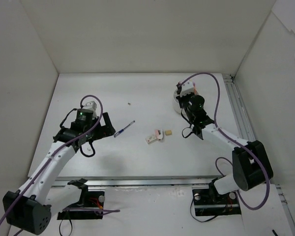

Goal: Sort the stationery into containers

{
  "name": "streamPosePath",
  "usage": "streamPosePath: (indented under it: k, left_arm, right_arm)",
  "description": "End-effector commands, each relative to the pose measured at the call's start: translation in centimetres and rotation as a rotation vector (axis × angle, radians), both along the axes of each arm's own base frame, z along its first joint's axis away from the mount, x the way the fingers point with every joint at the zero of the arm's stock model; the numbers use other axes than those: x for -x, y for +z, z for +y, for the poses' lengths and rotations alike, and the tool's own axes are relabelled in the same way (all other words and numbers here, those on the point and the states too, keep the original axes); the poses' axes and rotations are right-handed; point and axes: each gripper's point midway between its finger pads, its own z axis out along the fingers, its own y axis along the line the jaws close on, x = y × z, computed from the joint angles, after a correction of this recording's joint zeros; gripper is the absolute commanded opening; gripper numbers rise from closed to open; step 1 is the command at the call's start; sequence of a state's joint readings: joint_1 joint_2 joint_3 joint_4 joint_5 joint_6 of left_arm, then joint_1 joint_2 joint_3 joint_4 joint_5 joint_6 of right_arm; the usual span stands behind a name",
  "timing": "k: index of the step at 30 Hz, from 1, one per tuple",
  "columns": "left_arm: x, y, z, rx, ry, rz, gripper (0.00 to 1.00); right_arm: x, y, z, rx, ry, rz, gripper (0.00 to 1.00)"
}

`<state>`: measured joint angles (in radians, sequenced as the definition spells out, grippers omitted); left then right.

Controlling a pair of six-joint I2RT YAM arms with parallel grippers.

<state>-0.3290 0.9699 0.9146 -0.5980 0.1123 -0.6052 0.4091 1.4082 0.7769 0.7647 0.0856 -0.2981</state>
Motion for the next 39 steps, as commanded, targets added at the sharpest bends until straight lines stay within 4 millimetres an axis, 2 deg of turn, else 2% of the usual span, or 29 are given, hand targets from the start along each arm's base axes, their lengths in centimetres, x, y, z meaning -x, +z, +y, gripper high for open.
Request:
streamPosePath:
  k: [1,2,3,4,5,7,10,17,22,24,25,26,29,30,31,33,35,36,38,39]
  left_arm:
    - [-2.8,1.0,-0.5,0.043,0.007,-0.055,1.00]
    - [-3.1,0.9,-0.6,0.039,0.003,-0.058,1.00]
    - [-3.5,1.0,-0.7,0.031,-0.013,-0.072,1.00]
    - [-3.8,0.7,-0.9,0.024,-0.024,-0.067,1.00]
    - [-4.0,0.8,-1.1,0.025,-0.043,-0.075,1.00]
    - [-4.7,0.5,-1.2,0.006,-0.062,-0.082,1.00]
    - [-5.5,-0.3,-1.0,-0.025,-0.078,-0.070,1.00]
    - [-7.0,-3.1,-1.8,-0.050,-0.119,0.009,1.00]
    - [-8.0,-4.6,-2.2,-0.060,-0.136,0.037,1.00]
    - [-8.2,-4.8,-2.3,-0.065,-0.140,0.042,1.00]
    - [-8.3,-5.3,-2.2,-0.071,-0.144,0.054,1.00]
    - [-8.3,-5.3,-2.3,-0.069,-0.148,0.056,1.00]
    - [-8.2,-5.6,-3.0,-0.068,-0.220,0.062,1.00]
    - [-8.5,-5.7,-3.3,-0.070,-0.243,0.071,1.00]
    - [-8.5,-5.7,-3.6,-0.086,-0.255,0.079,1.00]
    - [-8.4,-6.3,-3.9,-0.140,-0.287,0.109,1.00]
    - [-8.3,-6.6,-4.4,-0.195,-0.314,0.118,1.00]
    - [-8.2,-7.5,-4.5,-0.213,-0.325,0.141,1.00]
    - [-8.2,-8.8,-4.8,-0.227,-0.341,0.168,1.00]
    - [-8.3,-9.2,-4.7,-0.235,-0.330,0.180,1.00]
  right_arm:
    - [-3.7,5.1,-1.0,-0.157,-0.038,-0.156,0.00]
    - [-4.5,5.0,-2.1,-0.166,-0.050,-0.157,0.00]
    - [-5.2,5.5,-2.0,-0.180,-0.037,-0.172,0.00]
    - [-5.6,5.4,-1.4,-0.187,0.015,-0.170,0.00]
    - [-6.4,4.3,-1.7,-0.189,0.014,-0.157,0.00]
    - [-7.1,4.7,-1.3,-0.203,0.050,-0.182,0.00]
    - [-8.3,3.2,-1.3,-0.240,0.061,-0.155,0.00]
    - [-8.8,0.9,-1.1,-0.269,0.088,-0.114,0.00]
    - [-8.4,0.8,-1.2,-0.274,0.079,-0.119,0.00]
    - [-8.2,0.4,-1.5,-0.269,0.067,-0.112,0.08]
    - [-8.2,0.5,-1.8,-0.265,0.061,-0.116,0.16]
    - [-8.0,0.4,-1.8,-0.266,0.057,-0.114,0.33]
    - [-7.4,1.2,-1.8,-0.276,0.063,-0.127,0.50]
    - [-7.2,2.2,-2.0,-0.283,0.064,-0.145,0.54]
    - [-6.9,2.5,-2.0,-0.288,0.066,-0.148,0.61]
    - [-6.2,4.0,-1.8,-0.305,0.083,-0.175,0.65]
    - [-5.6,4.6,-1.7,-0.321,0.094,-0.180,0.68]
    - [-5.0,5.8,-1.7,-0.327,0.107,-0.203,0.70]
    - [-4.0,6.3,-1.4,-0.341,0.133,-0.205,0.75]
    - [-3.1,7.5,-1.4,-0.349,0.145,-0.229,0.77]
